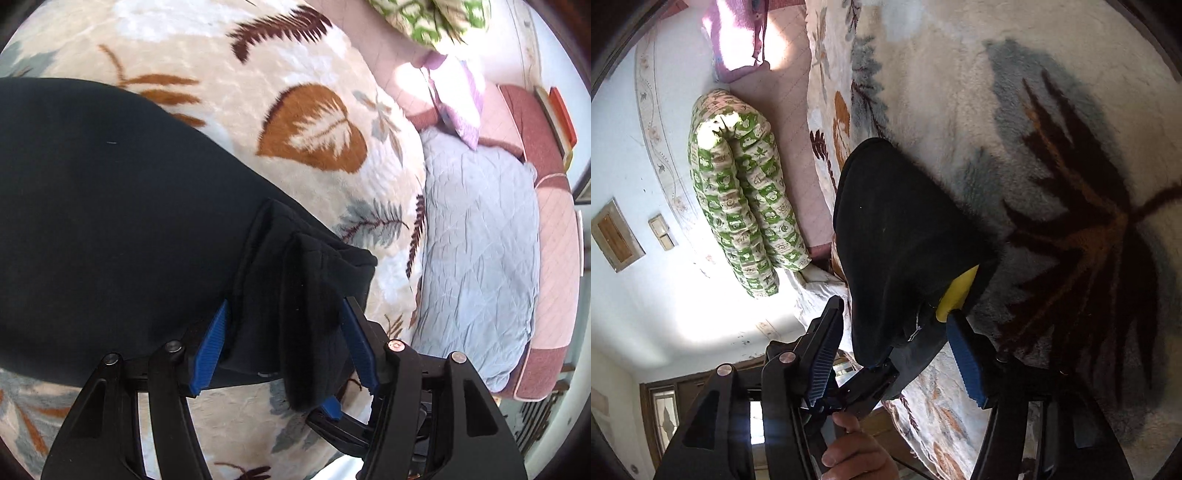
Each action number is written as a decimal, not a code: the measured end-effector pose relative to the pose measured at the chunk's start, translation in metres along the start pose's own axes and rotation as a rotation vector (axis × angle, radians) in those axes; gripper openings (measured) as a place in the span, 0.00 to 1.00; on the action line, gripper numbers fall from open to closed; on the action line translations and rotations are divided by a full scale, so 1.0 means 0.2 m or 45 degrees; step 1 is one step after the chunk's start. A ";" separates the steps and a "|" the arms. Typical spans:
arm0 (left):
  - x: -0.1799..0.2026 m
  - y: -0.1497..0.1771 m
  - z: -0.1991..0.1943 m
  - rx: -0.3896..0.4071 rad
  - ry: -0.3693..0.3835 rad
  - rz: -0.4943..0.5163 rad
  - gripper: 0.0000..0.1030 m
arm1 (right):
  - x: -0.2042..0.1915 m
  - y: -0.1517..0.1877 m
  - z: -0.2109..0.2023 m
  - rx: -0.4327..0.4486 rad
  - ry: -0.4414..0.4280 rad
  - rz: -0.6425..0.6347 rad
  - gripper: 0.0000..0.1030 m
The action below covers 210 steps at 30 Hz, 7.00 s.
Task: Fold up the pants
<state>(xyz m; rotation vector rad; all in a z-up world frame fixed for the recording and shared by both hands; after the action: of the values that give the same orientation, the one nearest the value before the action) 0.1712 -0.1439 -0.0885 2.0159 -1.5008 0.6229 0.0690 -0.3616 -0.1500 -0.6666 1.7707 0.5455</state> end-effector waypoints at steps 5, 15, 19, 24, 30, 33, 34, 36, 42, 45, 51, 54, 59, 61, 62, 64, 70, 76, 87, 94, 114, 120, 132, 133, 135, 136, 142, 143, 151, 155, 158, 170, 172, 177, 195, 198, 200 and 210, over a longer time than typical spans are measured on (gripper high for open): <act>0.06 0.00 0.02 -0.076 0.072 0.026 0.21 | 0.02 -0.01 -0.06 0.065 -0.032 0.040 0.62; 0.03 -0.01 -0.05 -0.069 0.077 -0.039 0.17 | 0.04 0.01 -0.01 0.121 -0.131 0.110 0.63; 0.03 -0.02 -0.07 -0.076 0.084 -0.048 0.17 | 0.03 0.07 0.04 0.100 -0.168 0.153 0.62; 0.01 -0.02 -0.09 -0.039 0.103 -0.096 0.17 | -0.07 0.14 0.06 0.115 -0.164 0.095 0.62; -0.04 -0.05 -0.16 0.031 0.083 -0.116 0.17 | 0.02 0.04 0.07 0.266 -0.162 0.168 0.47; -0.05 -0.04 -0.16 0.074 0.034 -0.068 0.17 | -0.01 0.04 0.02 0.258 -0.130 0.078 0.11; -0.06 -0.05 -0.15 0.101 -0.008 -0.051 0.17 | -0.03 0.05 0.01 0.265 -0.116 0.041 0.11; -0.09 -0.06 -0.12 0.121 -0.063 -0.039 0.17 | -0.07 0.04 0.00 0.280 -0.036 -0.042 0.11; -0.08 -0.04 -0.05 0.185 -0.200 0.093 0.20 | 0.03 0.01 0.05 0.263 0.147 -0.100 0.09; -0.09 -0.04 -0.11 0.148 -0.152 0.091 0.23 | 0.07 0.01 0.05 0.234 0.102 -0.078 0.08; -0.25 -0.06 -0.34 0.208 -0.092 -0.031 0.29 | 0.05 0.10 -0.12 0.070 0.042 -0.005 0.34; -0.25 -0.03 -0.41 0.185 0.014 -0.070 0.29 | -0.11 0.07 -0.21 0.099 0.045 -0.202 0.34; -0.05 0.07 -0.30 0.147 -0.006 0.062 0.33 | -0.36 -0.10 -0.13 0.119 0.144 -0.574 0.38; -0.02 0.06 -0.23 0.126 -0.004 0.076 0.33 | -0.39 -0.15 -0.01 0.071 0.160 -0.634 0.38; -0.01 0.06 -0.20 0.114 -0.003 0.073 0.33 | -0.40 -0.18 0.06 0.030 0.165 -0.655 0.38; -0.03 0.03 -0.14 0.118 -0.057 0.051 0.33 | -0.39 -0.21 0.15 -0.008 0.204 -0.708 0.38; -0.07 0.00 -0.08 0.122 -0.037 0.030 0.32 | -0.20 -0.29 0.22 -0.022 0.452 -0.760 0.01; -0.15 0.02 -0.27 0.129 0.036 -0.016 0.32 | -0.25 -0.31 0.12 -0.021 0.321 -0.692 0.16; -0.54 0.03 -0.93 0.364 0.053 -0.147 0.32 | -0.26 -0.06 0.05 -0.065 0.619 -0.986 0.24; -0.84 -0.11 -1.35 0.531 -0.111 -0.191 0.34 | -0.55 0.15 0.13 -0.062 0.629 -1.215 0.31; -1.13 -0.39 -1.45 0.422 0.029 -0.282 0.34 | -0.68 1.32 1.41 -0.490 0.904 -2.070 0.74; -1.14 -0.40 -1.43 0.398 0.051 -0.258 0.34 | -0.64 1.27 1.50 -0.424 0.942 -2.083 0.74; -1.11 -0.48 -1.21 0.317 0.133 -0.342 0.49 | -0.74 1.17 1.30 -0.364 0.776 -2.048 0.33; -1.10 -0.50 -1.19 0.313 0.155 -0.356 0.50 | -0.75 1.18 1.28 -0.359 0.757 -2.045 0.33; -1.08 -0.52 -1.16 0.289 0.203 -0.378 0.50 | -0.75 1.19 1.26 -0.360 0.743 -2.043 0.33; -1.07 -0.53 -1.14 0.275 0.221 -0.375 0.50 | -0.75 1.19 1.26 -0.364 0.738 -2.041 0.33; -0.95 -0.55 -1.01 0.167 0.255 -0.270 0.51 | -0.73 1.18 1.26 -0.387 0.706 -1.999 0.33; -0.93 -0.55 -0.98 0.139 0.265 -0.257 0.51 | -0.73 1.18 1.25 -0.387 0.702 -1.996 0.33; -0.91 -0.51 -1.10 0.261 0.192 -0.188 0.51 | -0.71 1.15 1.24 -0.404 0.665 -1.952 0.33; -0.94 -0.55 -1.19 0.394 -0.006 -0.127 0.51 | -0.71 1.15 1.25 -0.412 0.663 -1.950 0.33; -0.95 -0.58 -1.09 0.297 -0.009 -0.120 0.51 | -0.71 1.14 1.24 -0.404 0.652 -1.942 0.33; -0.95 -0.54 -0.93 0.074 0.257 -0.189 0.70 | -0.71 1.12 1.19 -0.432 0.604 -1.887 0.35; -0.94 -0.54 -0.93 0.058 0.260 -0.192 0.70 | -0.69 1.12 1.20 -0.453 0.602 -1.866 0.40; -0.89 -0.51 -0.93 0.052 0.261 -0.180 0.70 | -0.67 1.15 1.20 -0.459 0.611 -1.876 0.52; -0.73 -0.35 -0.99 0.045 0.404 -0.317 0.15 | -0.73 1.13 1.08 -0.310 0.563 -1.860 0.32; -0.60 -0.30 -0.98 0.044 0.407 -0.293 0.15 | -0.78 1.10 0.99 -0.265 0.518 -1.829 0.32; -0.48 -0.27 -0.96 0.048 0.394 -0.258 0.15 | -0.81 1.06 0.91 -0.235 0.485 -1.795 0.31; 0.13 -0.13 -0.46 -0.053 0.259 -0.113 0.15 | -0.78 0.60 0.41 -0.057 0.345 -1.467 0.31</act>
<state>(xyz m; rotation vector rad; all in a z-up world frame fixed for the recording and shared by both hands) 0.2000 -0.0948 -0.0062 1.9132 -1.2876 0.7303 0.0798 -0.1939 -0.0196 -1.6613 1.3013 -0.3150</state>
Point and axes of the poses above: each gripper's, at about its wrist camera, not at the fingertips, and z roughly the way its jaws point, x to its right, y to its underside, the point moved 2 cm from there along z, roughly the way its jaws point, and after that the axes turned 15 degrees about -z, right-handed, at the moved point
